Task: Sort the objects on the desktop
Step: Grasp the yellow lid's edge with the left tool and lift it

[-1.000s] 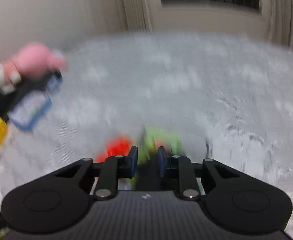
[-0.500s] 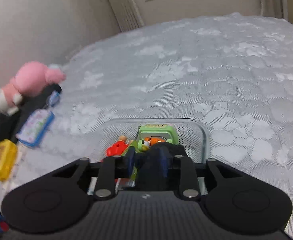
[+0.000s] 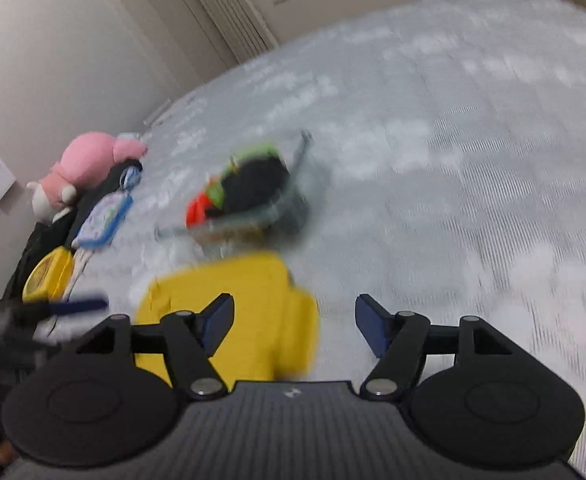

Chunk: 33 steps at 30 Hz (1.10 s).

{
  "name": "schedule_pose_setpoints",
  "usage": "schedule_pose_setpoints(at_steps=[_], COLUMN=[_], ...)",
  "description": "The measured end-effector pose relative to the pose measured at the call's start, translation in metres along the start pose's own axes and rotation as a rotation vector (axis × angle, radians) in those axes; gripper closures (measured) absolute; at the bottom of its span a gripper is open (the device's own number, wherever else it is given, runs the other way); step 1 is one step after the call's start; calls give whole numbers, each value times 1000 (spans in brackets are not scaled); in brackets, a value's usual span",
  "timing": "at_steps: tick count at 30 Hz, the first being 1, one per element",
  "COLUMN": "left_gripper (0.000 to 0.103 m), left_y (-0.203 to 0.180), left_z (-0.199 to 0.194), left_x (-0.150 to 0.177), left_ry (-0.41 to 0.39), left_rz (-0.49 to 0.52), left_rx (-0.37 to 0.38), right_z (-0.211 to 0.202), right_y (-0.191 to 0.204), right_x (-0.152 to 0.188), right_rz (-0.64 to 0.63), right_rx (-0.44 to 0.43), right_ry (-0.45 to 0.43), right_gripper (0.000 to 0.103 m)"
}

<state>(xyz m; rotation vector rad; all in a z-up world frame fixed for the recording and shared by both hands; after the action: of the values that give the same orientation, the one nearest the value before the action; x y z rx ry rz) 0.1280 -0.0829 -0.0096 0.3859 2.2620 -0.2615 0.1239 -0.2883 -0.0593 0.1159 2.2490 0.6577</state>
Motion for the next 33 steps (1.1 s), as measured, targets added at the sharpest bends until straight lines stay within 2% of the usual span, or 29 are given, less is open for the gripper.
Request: schedule_pose_setpoints(at_steps=[2, 6, 10, 14, 16, 18, 19, 21, 22, 23, 24, 25, 27, 29, 31, 33], left_gripper=[3, 3, 3, 3, 3, 3, 3, 3, 3, 3, 3, 3, 3, 3, 3, 3], left_y=[-8, -10, 3, 12, 8, 1, -3, -6, -4, 4, 16, 36, 80, 124, 153, 161], left_z=[-1, -5, -17, -30, -34, -36, -33, -32, -32, -36, -40, -43, -42, -35, -19, -4], left_x=[0, 5, 9, 14, 17, 21, 24, 30, 32, 34, 36, 40, 48, 60, 73, 79], left_ry=[3, 6, -27, -6, -3, 0, 6, 5, -2, -15, -22, -11, 52, 144, 226, 250], left_rz=[28, 62, 86, 98, 139, 197, 243, 335, 365, 359, 336, 258, 44, -244, -525, -630], left_rx=[-12, -41, -116, -159, -176, -195, -209, -256, -285, -313, -334, -327, -268, -188, -46, 53], right_z=[-3, 4, 12, 30, 38, 43, 45, 44, 42, 33, 24, 15, -1, -8, -3, 6], right_y=[-11, -21, -21, -24, -22, -18, -15, -13, -16, -19, -23, -26, -31, -30, -21, -14], right_x=[17, 39, 34, 24, 22, 23, 24, 29, 32, 34, 37, 40, 45, 46, 50, 56], right_rz=[57, 190, 249, 332, 339, 317, 299, 318, 339, 346, 354, 361, 366, 362, 354, 369], right_rx=[-11, -95, -105, -125, -139, -135, -127, -184, -197, -199, -201, -203, -205, -204, -215, -219], right_ry=[68, 160, 101, 2, -32, -22, -13, 42, 64, 47, 30, 14, -13, -10, 68, 127], right_gripper=[33, 30, 25, 24, 34, 69, 69, 68, 67, 67, 60, 55, 41, 41, 41, 41])
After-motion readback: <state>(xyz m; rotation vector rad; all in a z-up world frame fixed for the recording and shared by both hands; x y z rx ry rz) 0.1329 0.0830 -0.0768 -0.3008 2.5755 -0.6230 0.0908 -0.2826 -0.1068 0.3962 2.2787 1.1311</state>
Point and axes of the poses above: each gripper's, at about its wrist camera, not at the fingertips, and z roughly the way its jaws point, y to its left, x to its underside, the point moved 6 cm from there along z, roughly the way its jaws point, and after that the axes turned 7 degrees about -y, right-handed, at the moved point
